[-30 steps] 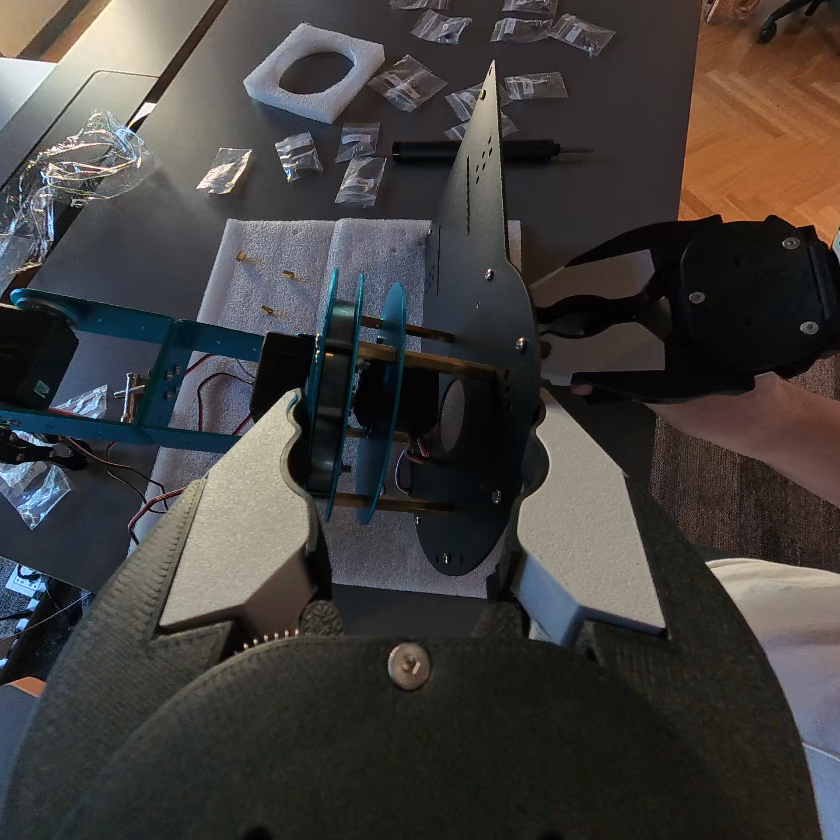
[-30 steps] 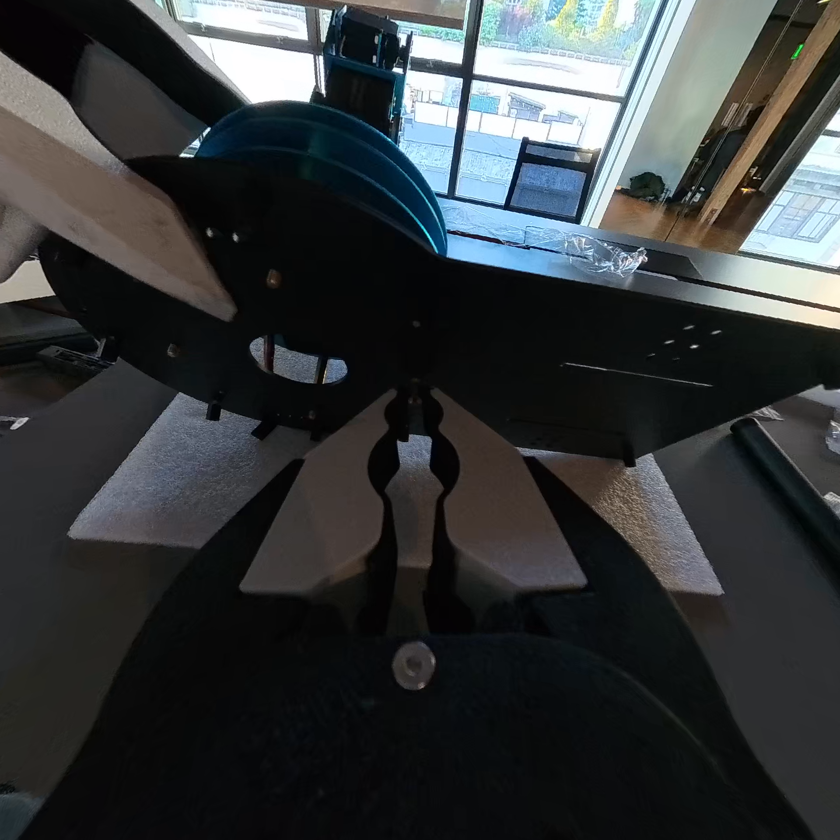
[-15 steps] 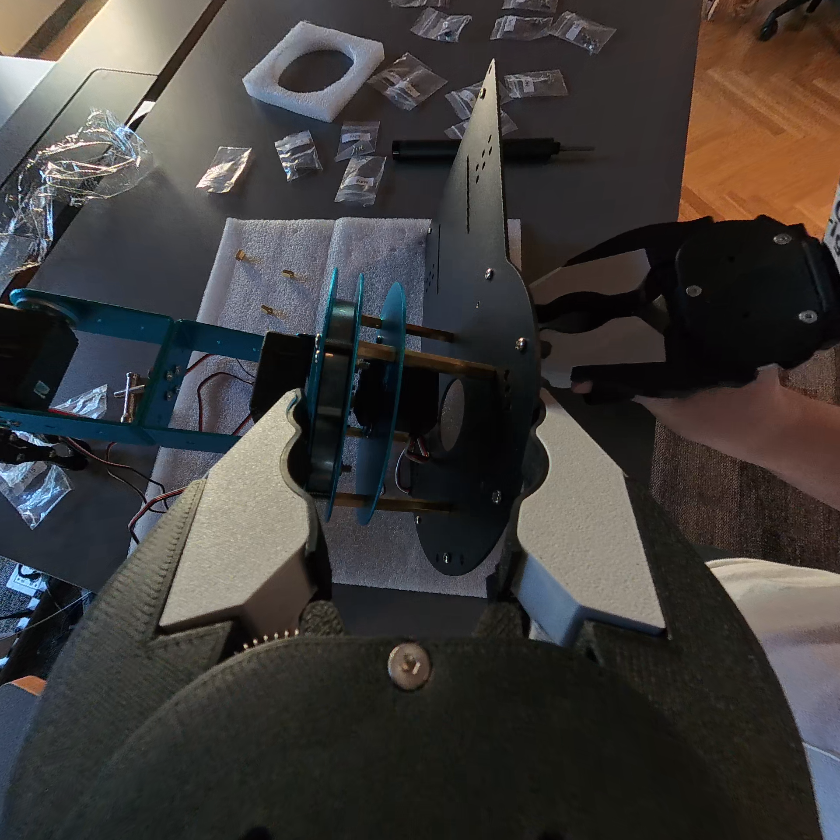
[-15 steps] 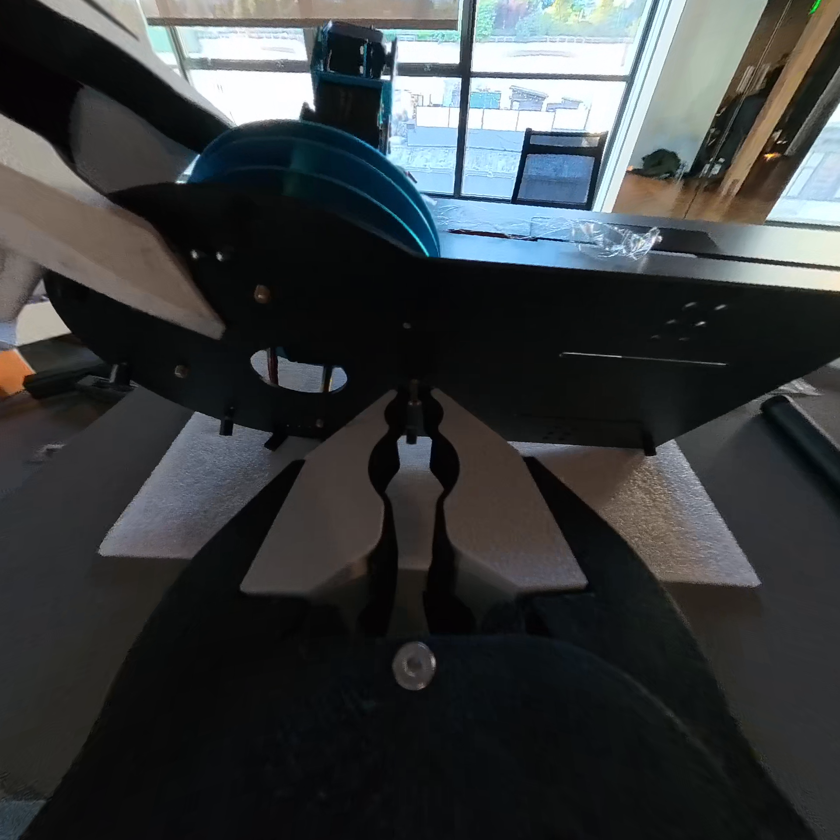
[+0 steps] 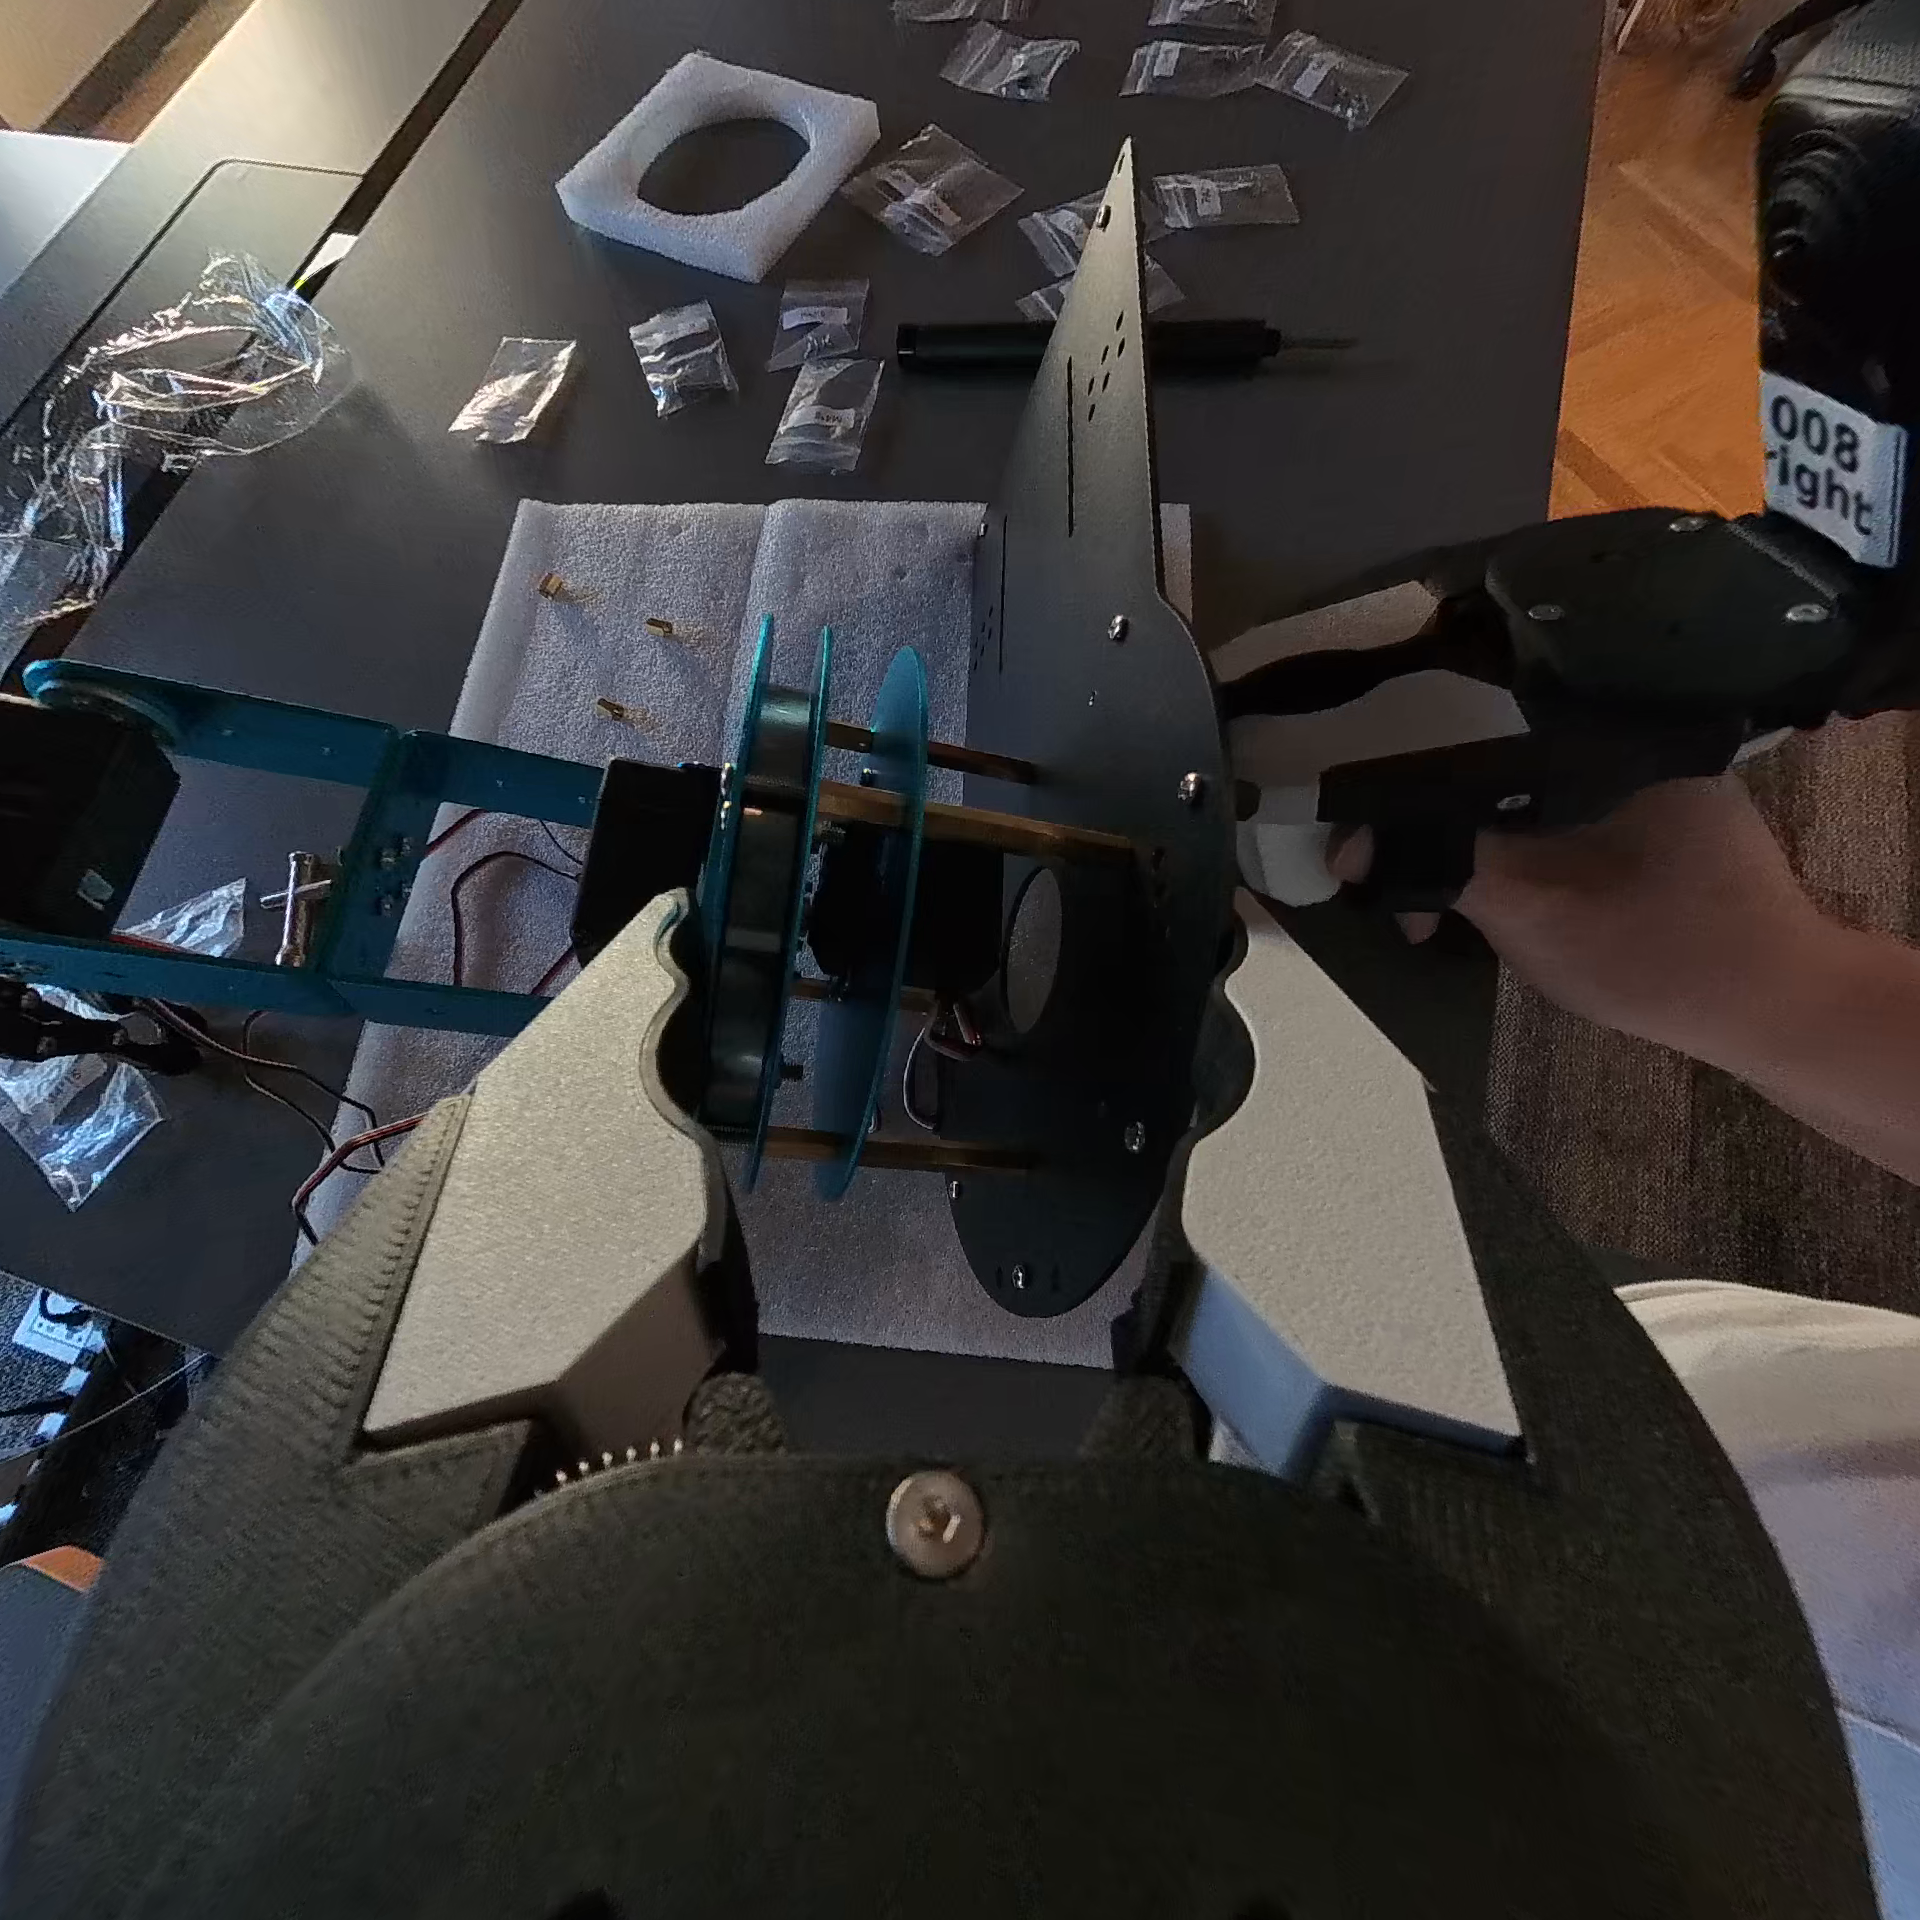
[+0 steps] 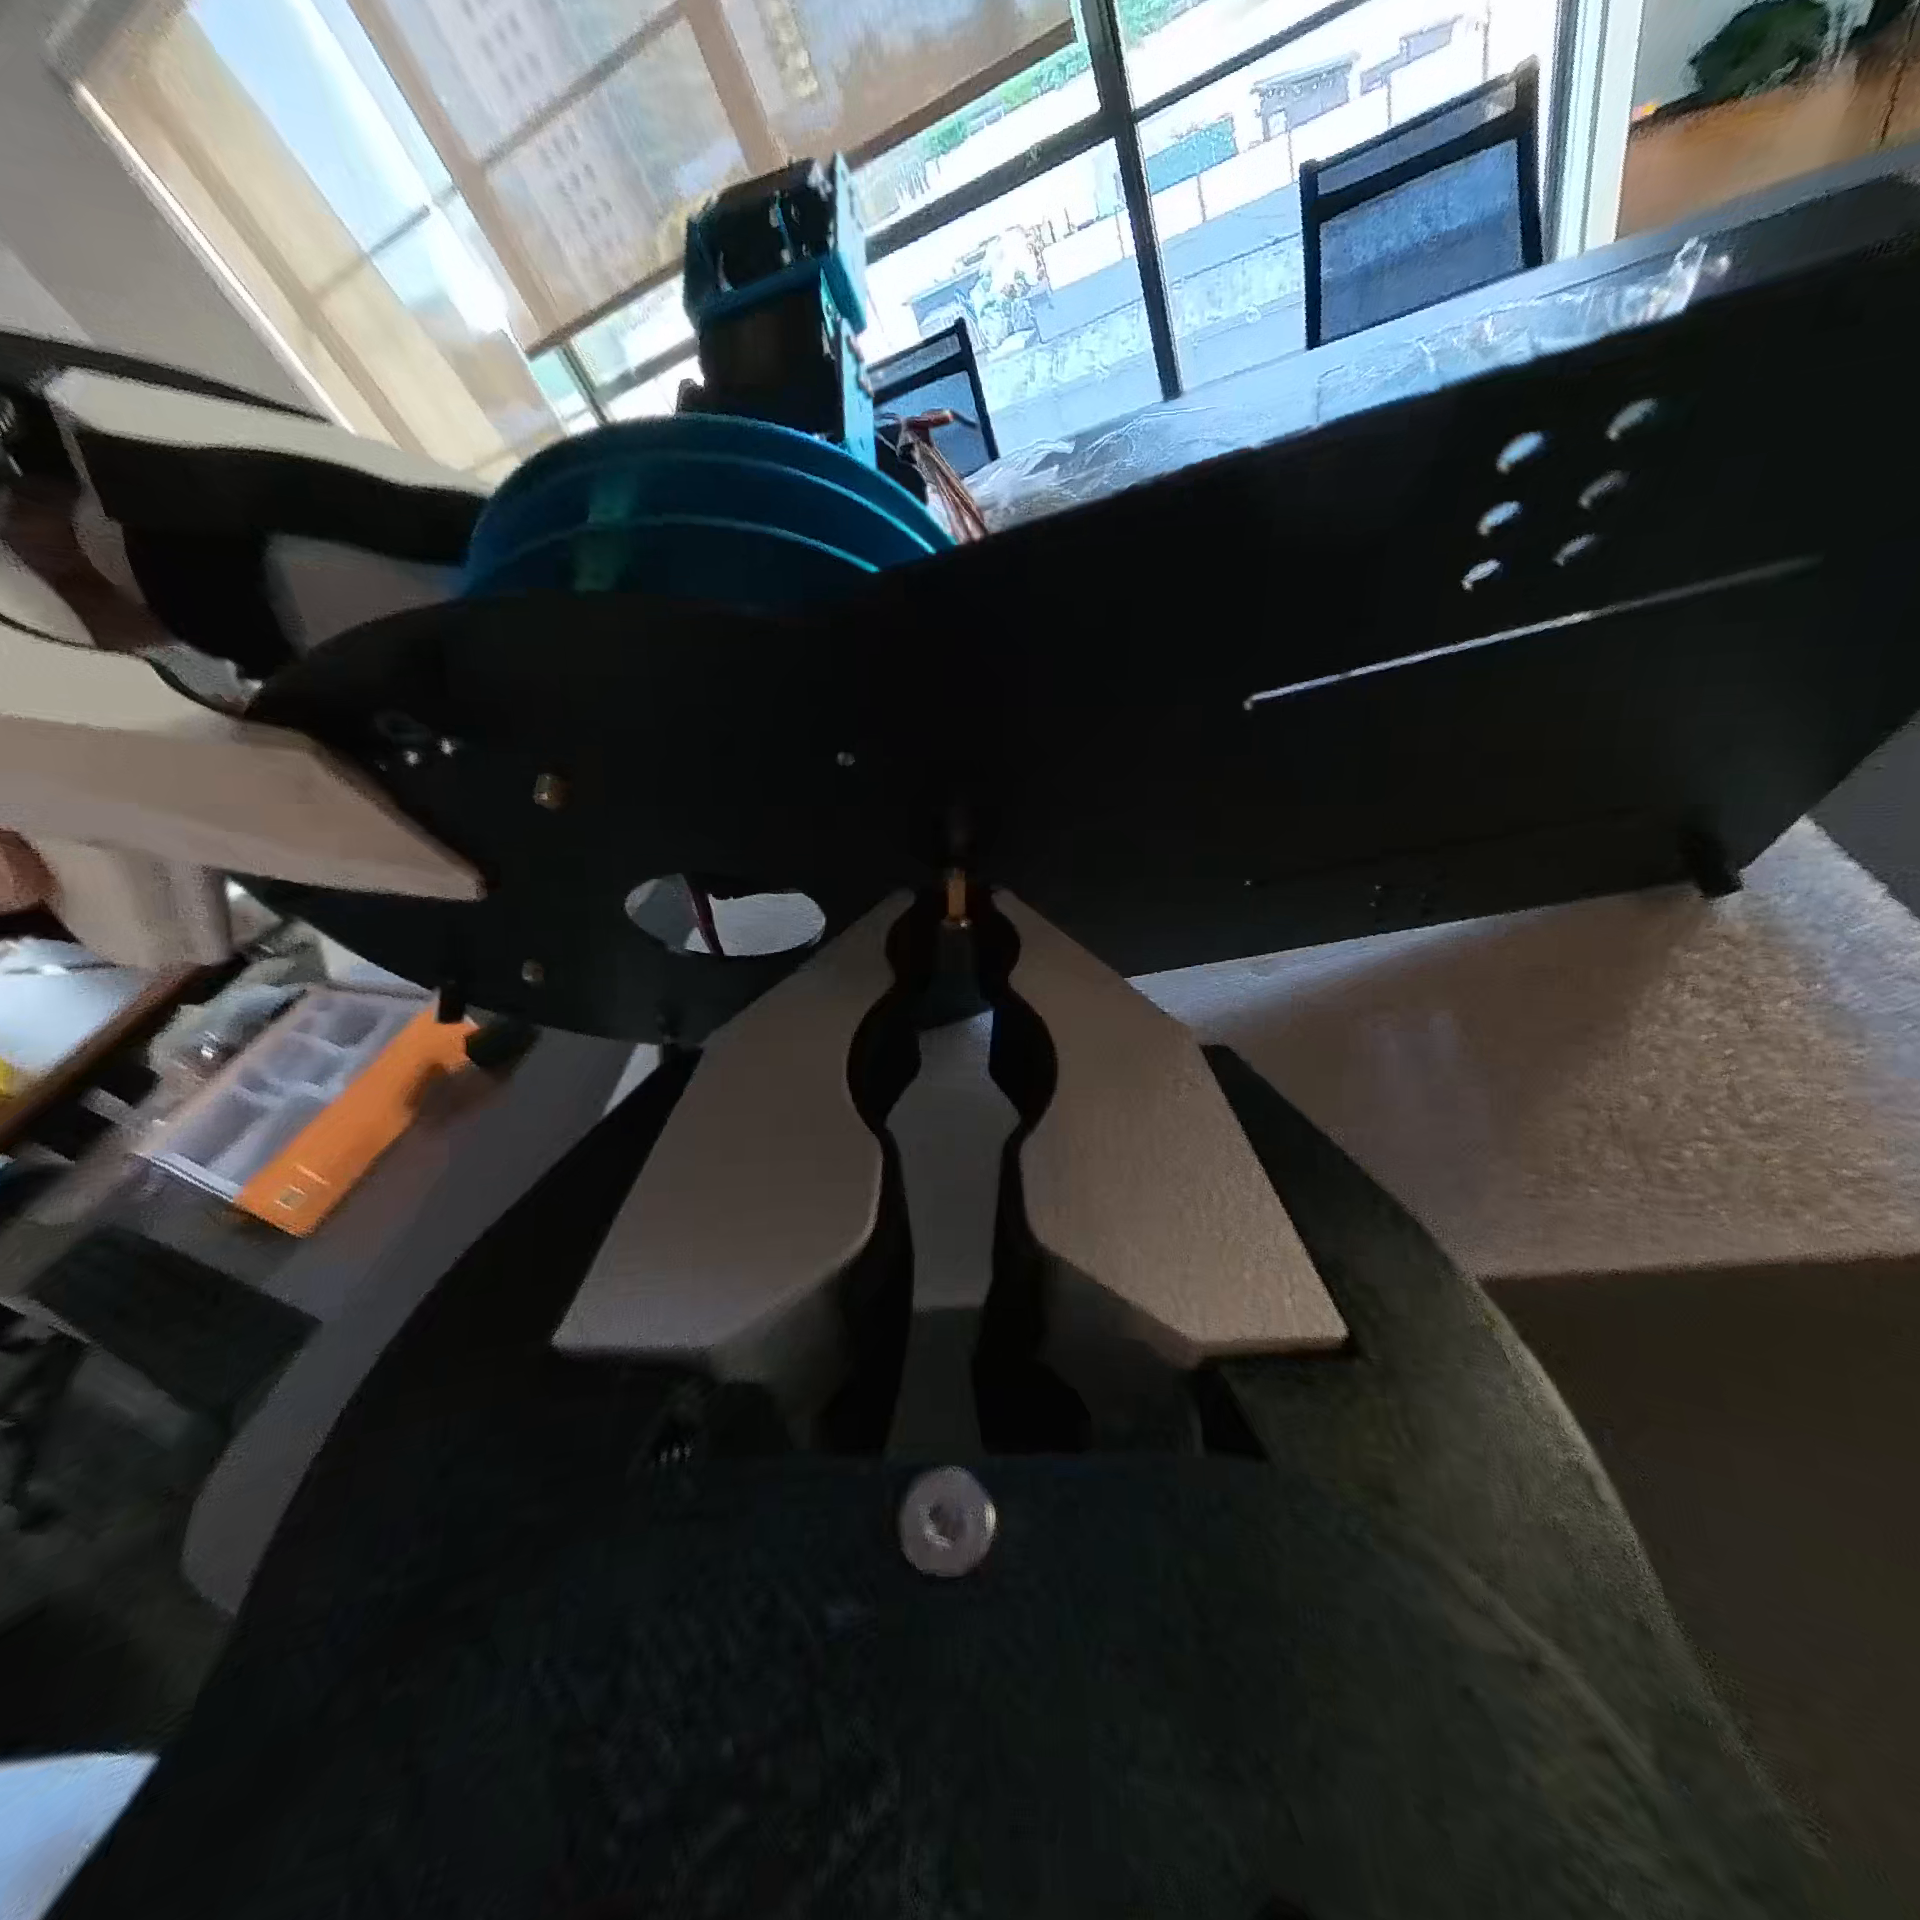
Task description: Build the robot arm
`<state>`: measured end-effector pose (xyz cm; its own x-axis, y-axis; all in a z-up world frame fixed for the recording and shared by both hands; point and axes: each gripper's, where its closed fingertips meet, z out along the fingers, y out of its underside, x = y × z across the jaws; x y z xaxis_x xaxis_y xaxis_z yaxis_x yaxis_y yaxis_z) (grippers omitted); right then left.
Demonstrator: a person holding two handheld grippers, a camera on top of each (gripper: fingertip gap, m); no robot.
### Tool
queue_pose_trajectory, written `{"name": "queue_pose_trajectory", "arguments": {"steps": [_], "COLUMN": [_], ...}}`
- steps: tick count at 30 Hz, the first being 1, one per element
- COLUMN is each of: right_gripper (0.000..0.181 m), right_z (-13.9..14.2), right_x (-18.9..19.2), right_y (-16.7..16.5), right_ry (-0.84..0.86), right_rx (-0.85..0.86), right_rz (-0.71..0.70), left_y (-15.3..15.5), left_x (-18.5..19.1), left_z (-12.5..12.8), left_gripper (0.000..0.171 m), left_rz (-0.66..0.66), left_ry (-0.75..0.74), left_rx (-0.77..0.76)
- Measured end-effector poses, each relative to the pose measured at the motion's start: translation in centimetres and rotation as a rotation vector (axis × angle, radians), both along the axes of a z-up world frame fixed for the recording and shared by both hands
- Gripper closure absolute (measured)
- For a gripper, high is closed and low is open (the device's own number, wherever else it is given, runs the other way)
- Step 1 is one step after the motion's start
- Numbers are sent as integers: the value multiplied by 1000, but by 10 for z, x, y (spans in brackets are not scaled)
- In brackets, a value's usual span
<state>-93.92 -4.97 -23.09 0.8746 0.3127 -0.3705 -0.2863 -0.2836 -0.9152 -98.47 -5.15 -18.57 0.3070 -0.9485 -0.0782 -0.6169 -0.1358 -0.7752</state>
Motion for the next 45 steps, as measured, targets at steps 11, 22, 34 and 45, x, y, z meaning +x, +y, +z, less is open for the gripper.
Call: {"name": "queue_pose_trajectory", "arguments": {"steps": [11,22,34,45], "right_gripper": [180,177,177,167], "right_z": [1,1,3,12], "right_x": [0,-1,4,19], "right_y": [0,0,2,-3], "right_ry": [423,716,767,467], "right_rx": [-76,-145,-136,-13], "right_rz": [104,179,188,88], "left_y": [0,0,0,0], "left_x": [0,0,0,0], "left_z": [0,0,0,0], "left_gripper": [77,77,77,77], "left_rz": [-2,-4,-4,-3], "left_ry": [-2,-2,-1,-2], "left_rx": [1,2,2,2]}}
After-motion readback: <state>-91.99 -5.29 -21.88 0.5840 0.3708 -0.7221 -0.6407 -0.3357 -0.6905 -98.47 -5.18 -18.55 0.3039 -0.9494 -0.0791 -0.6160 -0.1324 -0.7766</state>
